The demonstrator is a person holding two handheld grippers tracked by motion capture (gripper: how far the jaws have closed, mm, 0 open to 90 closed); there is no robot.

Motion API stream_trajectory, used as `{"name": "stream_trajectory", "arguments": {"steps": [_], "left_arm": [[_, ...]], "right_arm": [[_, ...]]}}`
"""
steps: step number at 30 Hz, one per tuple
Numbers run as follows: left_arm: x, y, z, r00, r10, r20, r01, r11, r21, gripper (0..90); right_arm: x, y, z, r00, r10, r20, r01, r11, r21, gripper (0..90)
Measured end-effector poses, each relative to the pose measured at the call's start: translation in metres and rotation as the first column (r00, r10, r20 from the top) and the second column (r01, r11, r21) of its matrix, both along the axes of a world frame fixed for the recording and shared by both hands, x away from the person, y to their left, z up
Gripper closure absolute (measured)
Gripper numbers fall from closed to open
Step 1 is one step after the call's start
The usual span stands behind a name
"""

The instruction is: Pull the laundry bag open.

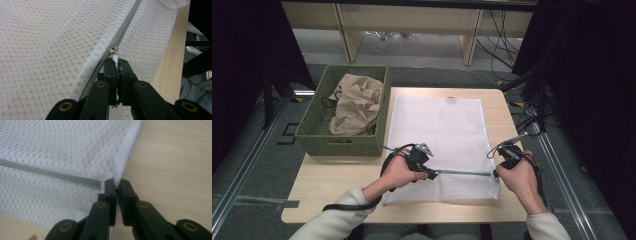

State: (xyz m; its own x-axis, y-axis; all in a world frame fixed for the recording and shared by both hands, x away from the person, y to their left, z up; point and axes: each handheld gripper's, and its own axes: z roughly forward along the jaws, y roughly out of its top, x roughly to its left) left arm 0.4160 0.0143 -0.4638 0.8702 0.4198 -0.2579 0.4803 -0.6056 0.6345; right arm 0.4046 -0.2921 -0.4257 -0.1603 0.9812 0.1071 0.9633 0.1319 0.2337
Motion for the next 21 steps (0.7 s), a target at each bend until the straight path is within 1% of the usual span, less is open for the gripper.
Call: {"name": "stream_trajectory", "arguments": {"steps": [1, 2, 5, 6, 10, 11, 12, 13, 14, 16, 18, 20, 21], "left_arm": [[0.0000, 0.0005, -0.0001, 1.0000, 0.002, 0.000, -0.002, 1.0000, 0.002, 86.8], [-0.0003, 0.0007, -0.0002, 1.0000, 0.003, -0.006, -0.003, 1.0000, -0.006, 86.8], [0.0002, 0.0023, 0.0000, 1.0000, -0.003, -0.002, 0.003, 1.0000, 0.004, 86.8], [-0.0002, 0.0024, 0.0000, 1.0000, 0.000, -0.006, 0.000, 1.0000, -0.001, 86.7], [0.0003, 0.0036, 0.0005, 1.0000, 0.004, -0.002, -0.004, 1.0000, 0.000, 86.7], [0.0006, 0.0040, 0.0005, 1.0000, 0.005, 0.001, -0.005, 1.0000, 0.002, 86.8], [0.0005, 0.0042, 0.0006, 1.0000, 0.004, -0.004, -0.004, 1.0000, -0.004, 86.8], [0.0010, 0.0050, 0.0007, 1.0000, 0.003, 0.003, -0.003, 1.0000, 0.002, 86.8], [0.0007, 0.0052, 0.0008, 1.0000, 0.006, -0.002, -0.006, 1.0000, 0.000, 86.7], [0.0006, 0.0058, 0.0010, 1.0000, 0.006, -0.002, -0.006, 1.0000, 0.001, 86.7], [0.0008, 0.0063, 0.0009, 1.0000, 0.006, 0.000, -0.006, 1.0000, 0.003, 86.7], [0.0007, 0.0065, 0.0009, 1.0000, 0.007, -0.001, -0.007, 1.0000, 0.003, 86.8], [0.0003, 0.0065, 0.0009, 0.9999, 0.010, -0.007, -0.010, 0.9999, -0.006, 86.8]], "right_arm": [[-0.0001, 0.0000, 0.0000, 1.0000, -0.002, 0.000, 0.002, 1.000, -0.001, 86.6], [0.0000, -0.0004, -0.0004, 1.0000, 0.003, 0.002, -0.003, 1.000, 0.000, 86.6], [-0.0001, -0.0002, -0.0003, 1.0000, 0.001, 0.000, -0.001, 1.000, 0.000, 86.6], [-0.0001, -0.0002, -0.0003, 1.0000, 0.002, 0.001, -0.002, 1.000, 0.000, 86.6], [0.0000, -0.0009, -0.0005, 1.0000, 0.005, 0.001, -0.005, 1.000, -0.002, 86.6], [0.0000, -0.0011, -0.0005, 1.0000, 0.004, 0.002, -0.004, 1.000, 0.000, 86.6], [0.0001, -0.0014, -0.0003, 1.0000, 0.004, 0.005, -0.004, 1.000, -0.002, 86.6], [0.0002, -0.0023, -0.0004, 0.9999, 0.009, 0.011, -0.009, 1.000, -0.004, 86.6], [0.0000, -0.0028, -0.0005, 0.9999, 0.004, 0.014, -0.004, 1.000, 0.006, 86.6], [0.0000, -0.0028, 0.0001, 1.0000, -0.004, 0.001, 0.004, 1.000, -0.005, 86.6], [-0.0003, -0.0027, 0.0001, 1.0000, -0.005, -0.003, 0.005, 1.000, 0.000, 86.6], [-0.0004, -0.0026, -0.0005, 1.0000, -0.003, 0.002, 0.003, 1.000, -0.005, 86.6], [-0.0003, -0.0028, -0.0006, 1.0000, 0.000, 0.005, 0.000, 1.000, -0.005, 86.6]]}}
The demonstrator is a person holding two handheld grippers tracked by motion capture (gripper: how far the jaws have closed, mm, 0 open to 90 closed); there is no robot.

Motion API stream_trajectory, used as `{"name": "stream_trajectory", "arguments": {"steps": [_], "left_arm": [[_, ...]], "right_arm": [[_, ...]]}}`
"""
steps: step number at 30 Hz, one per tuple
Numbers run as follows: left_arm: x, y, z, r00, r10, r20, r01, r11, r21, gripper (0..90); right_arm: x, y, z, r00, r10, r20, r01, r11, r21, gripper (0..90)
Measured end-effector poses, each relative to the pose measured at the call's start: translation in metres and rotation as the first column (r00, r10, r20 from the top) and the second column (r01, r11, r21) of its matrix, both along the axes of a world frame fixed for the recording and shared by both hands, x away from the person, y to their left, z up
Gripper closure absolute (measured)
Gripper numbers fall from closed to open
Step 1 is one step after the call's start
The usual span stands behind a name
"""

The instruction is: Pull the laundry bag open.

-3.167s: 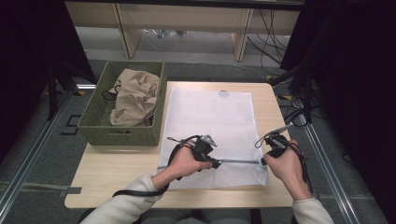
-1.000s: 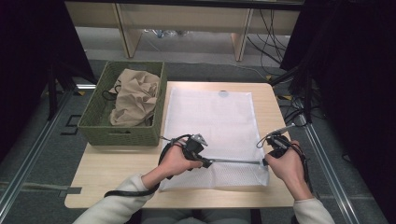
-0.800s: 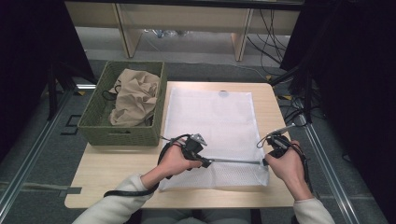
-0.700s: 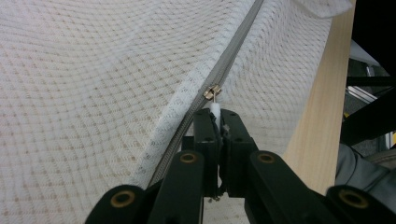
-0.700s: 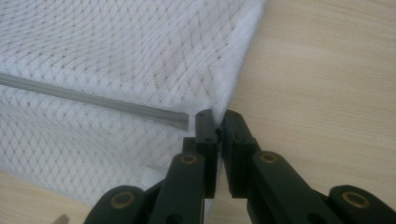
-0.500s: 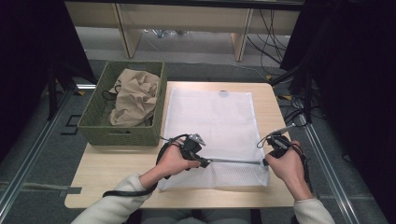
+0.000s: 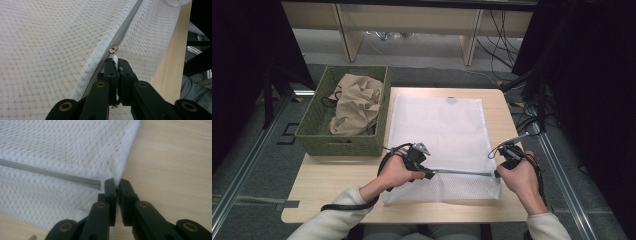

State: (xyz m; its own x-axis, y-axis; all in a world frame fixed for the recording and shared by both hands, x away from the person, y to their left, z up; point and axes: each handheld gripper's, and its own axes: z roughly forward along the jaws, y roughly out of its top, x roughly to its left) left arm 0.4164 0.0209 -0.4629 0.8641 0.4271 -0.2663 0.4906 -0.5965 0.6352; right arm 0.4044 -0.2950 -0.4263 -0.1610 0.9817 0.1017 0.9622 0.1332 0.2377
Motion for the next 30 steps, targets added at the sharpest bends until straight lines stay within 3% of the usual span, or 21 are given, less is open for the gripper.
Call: {"name": "stream_trajectory", "arguments": {"steps": [3, 6, 7, 11, 13, 14, 30], "left_arm": [[0.0004, 0.0012, 0.0008, 1.0000, -0.004, 0.002, 0.004, 1.0000, 0.008, 86.8], [0.0000, 0.0021, 0.0011, 1.0000, -0.001, -0.002, 0.001, 1.0000, 0.008, 86.8], [0.0000, 0.0024, 0.0010, 1.0000, -0.001, -0.003, 0.001, 1.0000, 0.009, 86.8], [0.0003, 0.0038, 0.0007, 1.0000, -0.004, 0.004, 0.004, 0.9999, 0.014, 86.8], [-0.0001, 0.0045, 0.0003, 1.0000, -0.003, -0.002, 0.003, 1.0000, 0.009, 86.8], [-0.0006, 0.0047, 0.0005, 1.0000, -0.002, -0.004, 0.002, 0.9999, 0.012, 86.7], [-0.0020, 0.0100, 0.0028, 1.0000, -0.006, -0.001, 0.006, 0.9999, 0.015, 86.8]], "right_arm": [[0.0003, -0.0015, 0.0000, 0.9999, 0.013, 0.009, -0.013, 1.000, 0.000, 86.6], [-0.0001, -0.0012, 0.0004, 1.0000, -0.005, -0.002, 0.005, 1.000, 0.004, 86.6], [-0.0010, 0.0016, 0.0016, 0.9990, -0.041, -0.018, 0.041, 0.999, 0.005, 86.6], [-0.0015, 0.0011, 0.0014, 0.9988, -0.045, -0.016, 0.045, 0.999, 0.008, 86.6], [0.0007, -0.0053, -0.0012, 0.9996, 0.021, 0.017, -0.020, 1.000, -0.002, 86.6], [-0.0004, -0.0032, 0.0005, 1.0000, -0.007, -0.002, 0.008, 1.000, 0.008, 86.6], [-0.0010, -0.0068, 0.0011, 0.9999, -0.011, 0.009, 0.011, 1.000, 0.007, 86.6]]}}
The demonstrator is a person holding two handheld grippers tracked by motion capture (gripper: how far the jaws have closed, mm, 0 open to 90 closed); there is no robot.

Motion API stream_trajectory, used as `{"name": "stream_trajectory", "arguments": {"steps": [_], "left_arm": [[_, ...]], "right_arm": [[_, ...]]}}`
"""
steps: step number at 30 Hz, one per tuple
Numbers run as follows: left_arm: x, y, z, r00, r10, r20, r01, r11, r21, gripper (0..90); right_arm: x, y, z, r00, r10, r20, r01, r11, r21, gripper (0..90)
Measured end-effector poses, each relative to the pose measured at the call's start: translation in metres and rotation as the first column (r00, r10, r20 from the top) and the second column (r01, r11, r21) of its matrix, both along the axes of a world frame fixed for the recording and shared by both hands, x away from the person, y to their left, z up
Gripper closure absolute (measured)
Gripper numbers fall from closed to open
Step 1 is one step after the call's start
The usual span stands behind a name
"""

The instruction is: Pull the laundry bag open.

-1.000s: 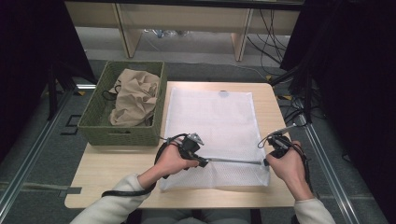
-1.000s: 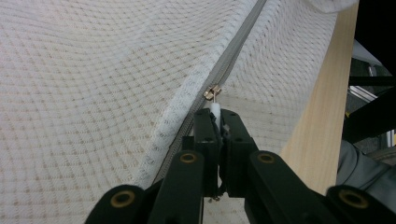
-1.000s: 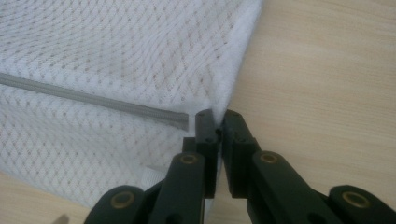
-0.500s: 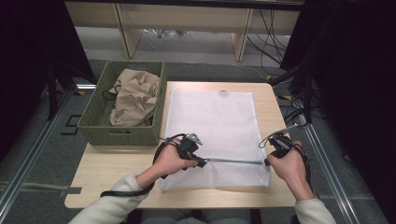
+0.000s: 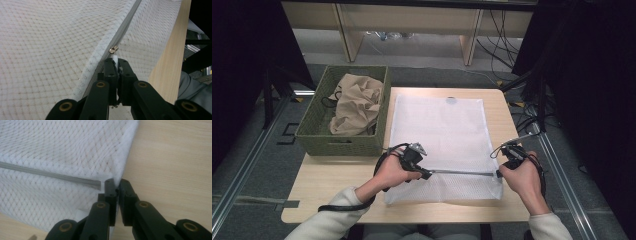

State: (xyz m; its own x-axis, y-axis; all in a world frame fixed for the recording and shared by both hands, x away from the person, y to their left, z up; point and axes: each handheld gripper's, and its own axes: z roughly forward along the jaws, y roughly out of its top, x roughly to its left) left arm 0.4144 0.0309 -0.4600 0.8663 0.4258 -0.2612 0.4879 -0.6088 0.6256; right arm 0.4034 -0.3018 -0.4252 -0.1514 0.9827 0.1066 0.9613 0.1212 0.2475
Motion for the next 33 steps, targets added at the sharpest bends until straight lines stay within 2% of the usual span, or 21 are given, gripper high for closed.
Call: {"name": "stream_trajectory", "arguments": {"steps": [1, 3, 8, 9, 11, 12, 15, 16, 17, 20, 21, 24, 25, 26, 33], "left_arm": [[0.000, 0.000, 0.000, 1.0000, 0.002, -0.001, -0.002, 1.0000, -0.001, 86.8], [-0.001, 0.000, 0.000, 1.0000, 0.001, 0.001, -0.001, 1.0000, -0.003, 86.8], [-0.001, 0.003, 0.001, 1.0000, 0.003, 0.007, -0.003, 1.0000, 0.007, 86.8], [-0.001, 0.004, 0.001, 1.0000, 0.007, 0.003, -0.007, 1.0000, 0.002, 86.8], [-0.001, 0.006, 0.001, 0.9999, 0.008, 0.007, -0.008, 1.0000, 0.002, 86.7], [-0.001, 0.007, 0.001, 0.9999, 0.012, 0.005, -0.012, 0.9999, 0.007, 86.8], [-0.001, 0.010, 0.002, 0.9999, 0.011, 0.007, -0.011, 0.9999, 0.006, 86.8], [-0.002, 0.010, 0.002, 0.9999, 0.015, 0.006, -0.015, 0.9999, 0.008, 86.8], [-0.002, 0.011, 0.002, 0.9999, 0.015, 0.007, -0.015, 0.9998, 0.010, 86.7], [-0.003, 0.013, 0.002, 0.9998, 0.016, 0.008, -0.016, 0.9998, 0.012, 86.8], [-0.003, 0.014, 0.002, 0.9998, 0.018, 0.008, -0.018, 0.9998, 0.010, 86.8], [-0.004, 0.016, 0.002, 0.9997, 0.021, 0.009, -0.021, 0.9998, 0.006, 86.7], [-0.004, 0.017, 0.002, 0.9997, 0.019, 0.013, -0.019, 0.9997, 0.014, 86.8], [-0.004, 0.018, 0.002, 0.9998, 0.020, 0.009, -0.020, 0.9997, 0.014, 86.8], [-0.005, 0.020, 0.003, 0.9996, 0.021, 0.017, -0.021, 0.9995, 0.023, 86.8]], "right_arm": [[0.000, 0.001, 0.001, 0.9998, -0.014, -0.012, 0.014, 1.000, -0.002, 86.6], [0.000, 0.000, 0.001, 1.0000, -0.008, -0.005, 0.008, 1.000, 0.010, 86.6], [-0.001, -0.001, 0.001, 0.9999, -0.011, -0.006, 0.011, 1.000, 0.000, 86.6], [-0.002, 0.002, 0.002, 0.9986, -0.050, -0.020, 0.050, 0.999, -0.002, 86.6], [-0.002, 0.001, 0.002, 0.9982, -0.056, -0.022, 0.056, 0.998, 0.008, 86.6], [-0.002, 0.000, 0.002, 0.9988, -0.046, -0.015, 0.046, 0.999, -0.004, 86.6], [-0.002, 0.001, 0.003, 0.9983, -0.055, -0.021, 0.055, 0.998, 0.003, 86.6], [-0.001, -0.002, 0.001, 0.9997, -0.024, -0.010, 0.024, 1.000, 0.002, 86.6], [-0.002, 0.001, 0.002, 0.9981, -0.057, -0.024, 0.057, 0.998, 0.007, 86.6], [-0.002, 0.001, 0.002, 0.9981, -0.057, -0.022, 0.058, 0.998, 0.006, 86.6], [-0.001, -0.003, 0.001, 0.9998, -0.018, -0.005, 0.018, 1.000, -0.003, 86.6], [-0.001, -0.003, 0.000, 0.9999, -0.015, -0.004, 0.015, 1.000, -0.003, 86.6], [-0.001, -0.002, 0.000, 0.9999, -0.016, -0.004, 0.016, 1.000, -0.002, 86.6], [-0.002, 0.001, 0.002, 0.9982, -0.056, -0.020, 0.056, 0.998, -0.001, 86.6], [-0.002, 0.001, 0.001, 0.9985, -0.052, -0.017, 0.052, 0.999, -0.001, 86.6]]}}
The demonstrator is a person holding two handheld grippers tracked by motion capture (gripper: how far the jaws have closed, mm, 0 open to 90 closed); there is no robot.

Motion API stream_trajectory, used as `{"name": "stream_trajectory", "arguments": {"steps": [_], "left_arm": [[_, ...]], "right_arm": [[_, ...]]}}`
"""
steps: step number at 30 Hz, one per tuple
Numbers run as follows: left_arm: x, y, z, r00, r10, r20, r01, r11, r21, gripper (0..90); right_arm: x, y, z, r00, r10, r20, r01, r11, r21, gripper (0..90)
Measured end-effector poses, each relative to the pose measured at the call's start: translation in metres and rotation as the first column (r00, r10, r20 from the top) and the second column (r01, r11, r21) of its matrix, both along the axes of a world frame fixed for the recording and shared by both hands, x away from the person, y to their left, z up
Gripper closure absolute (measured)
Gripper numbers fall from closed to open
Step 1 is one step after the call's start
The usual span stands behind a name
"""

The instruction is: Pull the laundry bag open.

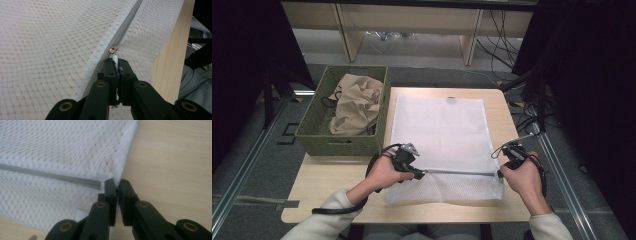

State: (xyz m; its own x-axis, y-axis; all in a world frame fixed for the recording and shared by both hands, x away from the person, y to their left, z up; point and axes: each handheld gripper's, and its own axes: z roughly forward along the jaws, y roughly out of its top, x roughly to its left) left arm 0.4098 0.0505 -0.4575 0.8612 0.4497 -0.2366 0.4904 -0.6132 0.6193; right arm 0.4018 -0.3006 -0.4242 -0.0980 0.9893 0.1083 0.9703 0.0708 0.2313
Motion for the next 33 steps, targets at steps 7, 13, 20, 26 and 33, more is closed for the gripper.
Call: {"name": "stream_trajectory", "arguments": {"steps": [7, 13, 20, 26, 33], "left_arm": [[0.000, 0.004, 0.001, 1.0000, 0.000, -0.003, 0.000, 1.0000, -0.001, 86.8], [-0.003, 0.009, 0.001, 0.9999, 0.009, -0.008, -0.009, 0.9999, -0.006, 86.7], [-0.003, 0.014, 0.003, 0.9999, 0.011, 0.002, -0.011, 0.9999, 0.005, 86.8], [-0.004, 0.018, 0.003, 0.9999, 0.013, 0.003, -0.013, 0.9999, 0.010, 86.8], [-0.005, 0.023, 0.003, 0.9999, 0.016, 0.004, -0.016, 0.9999, 0.000, 86.8]], "right_arm": [[0.000, 0.000, 0.000, 1.0000, -0.008, -0.003, 0.008, 1.000, 0.007, 86.6], [0.001, -0.003, -0.002, 0.9995, 0.032, 0.007, -0.032, 0.999, -0.001, 86.6], [0.001, -0.004, -0.002, 0.9995, 0.029, 0.008, -0.029, 1.000, -0.005, 86.6], [0.001, -0.004, -0.002, 0.9994, 0.032, 0.008, -0.032, 0.999, -0.005, 86.6], [0.001, -0.004, -0.002, 0.9995, 0.031, 0.004, -0.031, 1.000, -0.003, 86.6]]}}
